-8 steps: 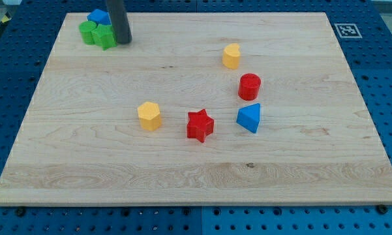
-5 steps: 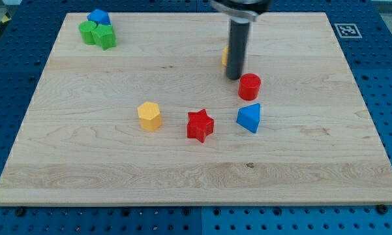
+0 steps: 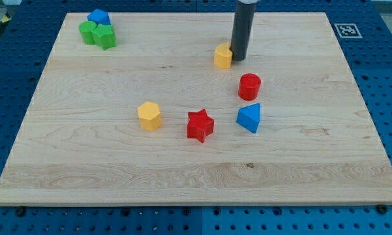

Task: Move the yellow heart to the group of blocks

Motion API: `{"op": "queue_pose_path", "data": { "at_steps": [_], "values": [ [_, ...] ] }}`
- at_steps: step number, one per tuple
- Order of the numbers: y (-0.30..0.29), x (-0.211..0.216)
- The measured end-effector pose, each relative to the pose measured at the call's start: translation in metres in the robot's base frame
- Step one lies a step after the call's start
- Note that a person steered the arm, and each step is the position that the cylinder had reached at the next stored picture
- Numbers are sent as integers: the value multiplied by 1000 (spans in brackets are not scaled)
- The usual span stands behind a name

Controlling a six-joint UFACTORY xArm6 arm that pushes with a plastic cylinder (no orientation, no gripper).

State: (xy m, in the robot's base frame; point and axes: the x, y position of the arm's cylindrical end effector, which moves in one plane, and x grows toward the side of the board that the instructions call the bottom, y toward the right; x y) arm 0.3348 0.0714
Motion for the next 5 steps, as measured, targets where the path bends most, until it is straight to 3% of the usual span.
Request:
{"op": "queue_pose_path", "data": {
  "at_steps": [5],
  "values": [
    [-12,22]
  ]
}}
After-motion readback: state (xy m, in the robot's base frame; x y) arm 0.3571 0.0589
